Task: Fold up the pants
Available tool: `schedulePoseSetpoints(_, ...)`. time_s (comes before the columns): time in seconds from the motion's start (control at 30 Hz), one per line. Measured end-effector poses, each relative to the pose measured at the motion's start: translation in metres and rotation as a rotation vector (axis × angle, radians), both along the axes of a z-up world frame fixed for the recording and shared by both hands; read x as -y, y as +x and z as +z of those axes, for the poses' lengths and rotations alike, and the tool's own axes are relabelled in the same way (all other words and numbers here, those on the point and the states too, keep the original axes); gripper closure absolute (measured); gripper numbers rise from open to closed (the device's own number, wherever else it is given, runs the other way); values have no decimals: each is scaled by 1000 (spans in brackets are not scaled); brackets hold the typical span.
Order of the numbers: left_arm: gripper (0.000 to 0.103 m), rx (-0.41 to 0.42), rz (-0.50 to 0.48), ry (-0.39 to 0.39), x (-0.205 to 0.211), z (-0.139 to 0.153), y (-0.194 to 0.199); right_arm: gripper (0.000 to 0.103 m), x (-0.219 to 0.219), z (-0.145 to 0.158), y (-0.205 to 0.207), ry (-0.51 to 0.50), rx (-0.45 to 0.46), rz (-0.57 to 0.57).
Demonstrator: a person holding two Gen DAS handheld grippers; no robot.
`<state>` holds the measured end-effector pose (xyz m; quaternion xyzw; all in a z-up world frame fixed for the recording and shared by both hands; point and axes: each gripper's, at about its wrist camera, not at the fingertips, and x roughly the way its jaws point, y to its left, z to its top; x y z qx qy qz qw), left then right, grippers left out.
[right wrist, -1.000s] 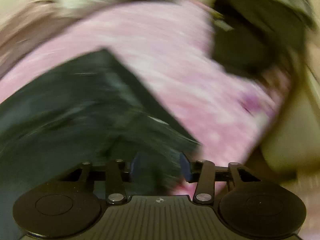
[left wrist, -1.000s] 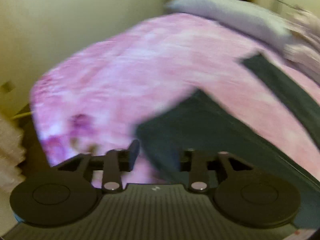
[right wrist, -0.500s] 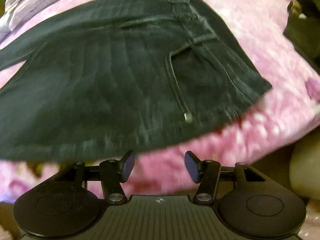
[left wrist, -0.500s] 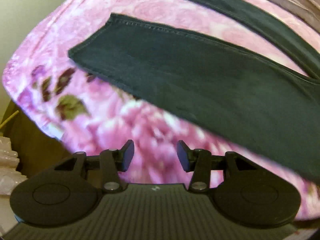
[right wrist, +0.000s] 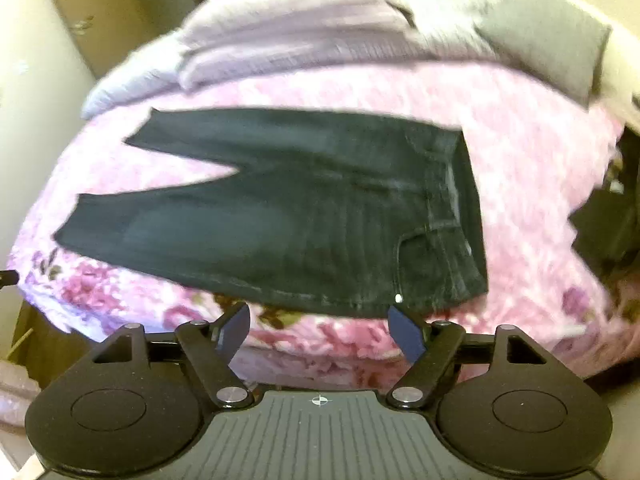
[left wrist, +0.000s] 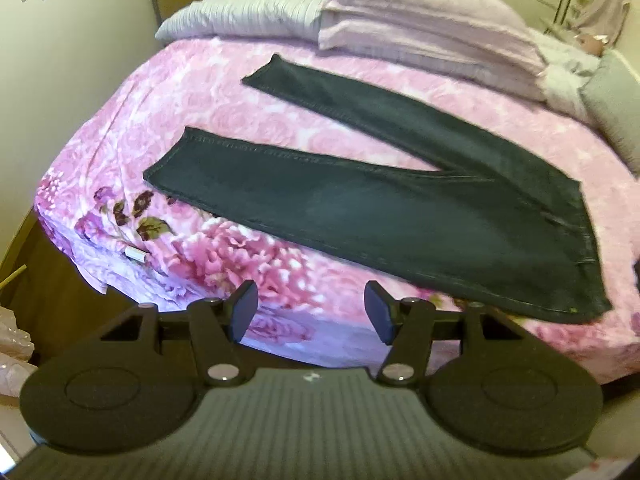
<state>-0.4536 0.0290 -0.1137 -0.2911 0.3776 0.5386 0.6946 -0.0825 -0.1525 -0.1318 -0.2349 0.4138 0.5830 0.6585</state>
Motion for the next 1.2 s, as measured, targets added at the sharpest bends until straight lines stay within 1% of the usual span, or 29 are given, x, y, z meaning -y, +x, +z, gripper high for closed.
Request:
schedulePoseSetpoints(0.07,43,5,0,1,19,12,1,28,13,14,-6,25,5,23)
schedulePoseSetpoints(0.13,42,-8,2,1,35,20,0,28,24,22,-12,38,8,35)
schedulePoseSetpoints(0.3,42,-26,-11,-1,67,34,2,27,47,32,-23,24,-18,46)
schedulePoseSetpoints(0.53,40,-51,-60,39,99,52,13,27,67,42,-34,35,-42,67)
schedulePoseSetpoints(0.83,40,-53,-87,37,118,54,17,27,79,34,-40,14,-45,72)
schedulePoseSetpoints(1.2,39,-45,-93,27,122,51,14,27,80,33,-44,10,-41,70)
